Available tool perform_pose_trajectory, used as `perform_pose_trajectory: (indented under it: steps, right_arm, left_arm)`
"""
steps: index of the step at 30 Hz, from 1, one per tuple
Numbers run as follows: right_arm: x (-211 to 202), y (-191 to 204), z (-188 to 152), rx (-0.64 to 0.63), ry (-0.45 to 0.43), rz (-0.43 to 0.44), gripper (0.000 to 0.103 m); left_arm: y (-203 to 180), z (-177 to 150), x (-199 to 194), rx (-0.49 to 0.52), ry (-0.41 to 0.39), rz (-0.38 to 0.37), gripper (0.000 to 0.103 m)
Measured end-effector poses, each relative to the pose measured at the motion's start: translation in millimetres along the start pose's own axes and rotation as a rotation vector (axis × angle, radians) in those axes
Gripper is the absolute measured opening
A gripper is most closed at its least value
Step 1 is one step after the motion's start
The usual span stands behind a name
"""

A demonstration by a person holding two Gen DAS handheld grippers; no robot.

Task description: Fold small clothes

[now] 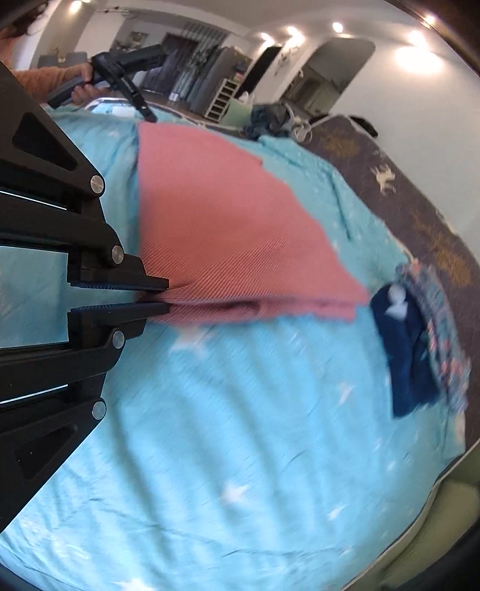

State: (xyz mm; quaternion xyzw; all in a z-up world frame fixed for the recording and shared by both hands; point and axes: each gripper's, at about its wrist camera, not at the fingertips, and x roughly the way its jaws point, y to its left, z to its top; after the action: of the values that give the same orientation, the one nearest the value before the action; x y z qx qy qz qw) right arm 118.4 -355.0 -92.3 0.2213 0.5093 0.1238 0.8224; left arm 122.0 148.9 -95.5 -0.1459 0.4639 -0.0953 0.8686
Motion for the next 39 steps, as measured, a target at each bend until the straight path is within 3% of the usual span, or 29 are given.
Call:
perform_pose_trajectory:
  steps: [3, 7, 8, 11, 14, 18, 19, 20, 21, 22, 23, 28, 30, 31, 33, 34, 35, 39]
  right_arm:
    - [-9, -9, -4, 0.031, 0.001, -0.004, 0.009]
    - [-24, -14, -5, 0.064, -0.030, 0.049, 0.026]
    - [-25, -13, -6, 0.064, -0.029, 0.064, 0.029]
    - [-17, -1, -10, 0.065, 0.007, 0.130, 0.039]
    - [-2, 2, -13, 0.088, 0.052, 0.204, 0.041]
    - [24, -6, 4, 0.195, 0.039, 0.296, 0.047]
    - [29, -10, 10, 0.232, 0.025, 0.311, 0.048]
    - [33, -13, 17, 0.272, 0.009, 0.325, 0.047]
    - [33, -16, 21, 0.297, -0.016, 0.327, 0.046]
    - [30, -18, 25, 0.315, -0.057, 0.299, 0.030]
    - [24, -19, 27, 0.315, -0.096, 0.246, 0.008]
    - [-23, -40, 16, 0.327, -0.226, 0.130, 0.006]
    - [-36, -55, 9, 0.357, -0.214, 0.155, 0.009]
    - [-39, -60, 4, 0.369, -0.194, 0.177, 0.010]
    - [-39, -58, -1, 0.361, -0.154, 0.200, 0.021]
    - [-38, -57, -4, 0.347, -0.134, 0.216, 0.035]
    - [-32, -51, -5, 0.330, -0.111, 0.238, 0.051]
    - [3, -22, -2, 0.272, -0.022, 0.298, 0.059]
  left_arm:
    - [3, -4, -11, -0.006, -0.015, -0.012, 0.012]
    - [-14, -4, -20, 0.016, -0.026, -0.075, 0.052]
    - [-16, -7, -21, 0.017, -0.017, -0.099, 0.055]
    - [-32, -11, -10, 0.031, 0.058, -0.179, 0.055]
    - [-41, -19, 6, 0.000, 0.129, -0.275, 0.055]
    - [-43, -3, 17, -0.046, 0.074, -0.272, 0.055]
    - [-37, 5, 20, -0.092, 0.055, -0.269, 0.051]
    - [-31, 10, 22, -0.143, 0.038, -0.269, 0.027]
    - [-25, 14, 24, -0.190, 0.023, -0.263, 0.012]
    - [-19, 16, 25, -0.218, 0.018, -0.269, 0.007]
    - [-13, 16, 22, -0.244, 0.008, -0.288, 0.007]
    - [-16, 2, 0, -0.154, -0.016, -0.235, 0.008]
    - [-15, -6, -8, -0.133, -0.005, -0.230, 0.008]
    - [-11, -7, -11, -0.131, -0.002, -0.224, 0.012]
    - [-12, -10, -13, -0.131, 0.001, -0.204, 0.033]
    - [-11, -11, -12, -0.135, -0.001, -0.190, 0.053]
    - [-10, -11, -10, -0.145, -0.004, -0.177, 0.060]
    - [-12, -5, 9, -0.172, 0.005, -0.188, 0.060]
